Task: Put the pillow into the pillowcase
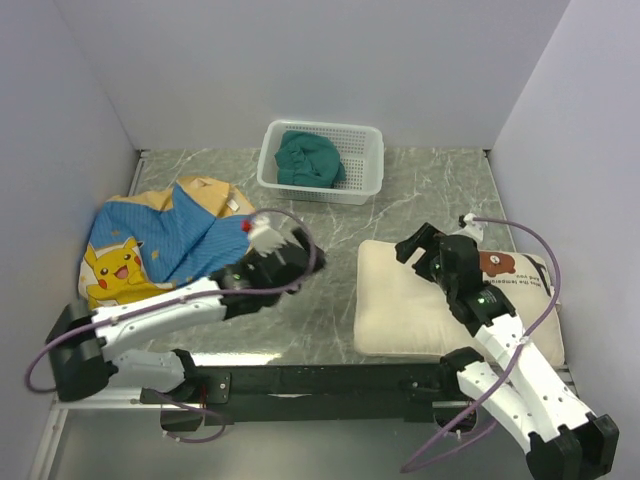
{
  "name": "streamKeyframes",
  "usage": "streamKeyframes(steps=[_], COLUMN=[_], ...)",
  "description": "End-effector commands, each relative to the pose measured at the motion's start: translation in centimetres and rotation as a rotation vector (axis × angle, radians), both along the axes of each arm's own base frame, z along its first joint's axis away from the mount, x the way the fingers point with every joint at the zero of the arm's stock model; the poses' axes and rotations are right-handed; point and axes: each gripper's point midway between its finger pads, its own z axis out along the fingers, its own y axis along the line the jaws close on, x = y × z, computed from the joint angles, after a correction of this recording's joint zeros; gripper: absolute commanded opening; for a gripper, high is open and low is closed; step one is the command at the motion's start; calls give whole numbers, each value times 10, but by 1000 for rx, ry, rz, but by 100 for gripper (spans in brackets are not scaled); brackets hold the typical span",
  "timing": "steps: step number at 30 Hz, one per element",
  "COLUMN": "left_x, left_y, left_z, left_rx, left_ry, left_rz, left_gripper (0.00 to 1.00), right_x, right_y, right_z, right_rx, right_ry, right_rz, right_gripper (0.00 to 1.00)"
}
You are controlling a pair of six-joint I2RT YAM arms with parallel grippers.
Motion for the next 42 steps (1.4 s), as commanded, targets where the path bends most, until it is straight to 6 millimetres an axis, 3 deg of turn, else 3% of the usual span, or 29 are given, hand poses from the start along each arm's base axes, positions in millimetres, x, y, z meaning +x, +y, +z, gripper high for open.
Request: streamKeyframes(steps=[1, 3, 6, 8, 9, 17, 18, 20, 21, 22, 23, 25, 26, 27, 29, 30, 32, 33, 34, 35, 36, 37, 38, 39, 41, 42], left_x=[41, 61, 83, 91, 101, 151, 160, 162, 162, 165, 159, 150, 142, 136, 116, 108, 96, 95, 100, 99, 101, 104, 108, 110, 118, 121], left_y=[124, 154, 174, 193, 194, 201, 193, 185, 172, 163, 157, 139, 131, 127, 109, 108, 114, 123, 144, 152, 155, 160, 161, 162, 163, 163], left_z=[-22, -27, -30, -47, -41, -83, -85, -88, -80, -74, -75, -55, -52, -32, -26, -11, -10, -8, -10, -15, -31, -39, -42, -61, -73, -88], left_rx=[235, 308, 420, 561, 578, 699, 669, 663, 599, 555, 539, 449, 438, 401, 365, 337, 356, 370, 432, 462, 502, 524, 539, 579, 603, 627], left_ry=[11, -5, 0, 52, 47, 124, 100, 89, 70, 40, 35, 2, -5, -46, -64, -95, -104, -103, -98, -66, -16, 17, 31, 78, 105, 133], left_rz=[326, 365, 428, 488, 508, 448, 419, 340, 284, 259, 203, 114, 74, 57, -32, -37, -22, 14, 112, 131, 129, 142, 159, 158, 171, 168], left_gripper=[99, 98, 99, 99, 99, 97, 91, 54, 41, 20, 13, 1, 1, 1, 1, 1, 2, 11, 59, 80, 92, 98, 98, 98, 99, 99], right_x=[1, 2, 6, 5, 6, -2, -3, -3, -4, -4, -3, 0, -1, 1, 6, 9, 16, 17, 15, 19, 18, 16, 17, 16, 14, 13], right_y=[19, 30, 45, 59, 64, 97, 99, 102, 105, 106, 109, 114, 117, 120, 127, 133, 146, 152, 160, 166, 171, 177, 178, 178, 179, 178], right_z=[42, 51, 54, 58, 57, 48, 46, 44, 43, 41, 42, 44, 42, 41, 44, 38, 35, 34, 35, 35, 36, 36, 36, 34, 32, 31], right_rx=[15, 17, 14, 23, 19, 28, 26, 25, 25, 25, 29, 25, 25, 22, 23, 19, 24, 24, 25, 21, 23, 23, 27, 27, 27, 24], right_ry=[-81, -95, -86, -97, -90, -76, -75, -80, -83, -86, -99, -133, -135, -138, -159, -145, -133, -125, -122, -117, -116, -119, -114, -109, -101, -98], right_rz=[82, 119, 168, 223, 240, 359, 366, 383, 404, 412, 425, 452, 475, 486, 505, 520, 544, 554, 575, 572, 578, 590, 581, 578, 576, 575], right_gripper=[93, 93, 93, 93, 93, 93, 93, 93, 93, 93, 93, 93, 93, 93, 94, 94, 94, 93, 93, 93, 93, 93, 93, 93, 93, 93])
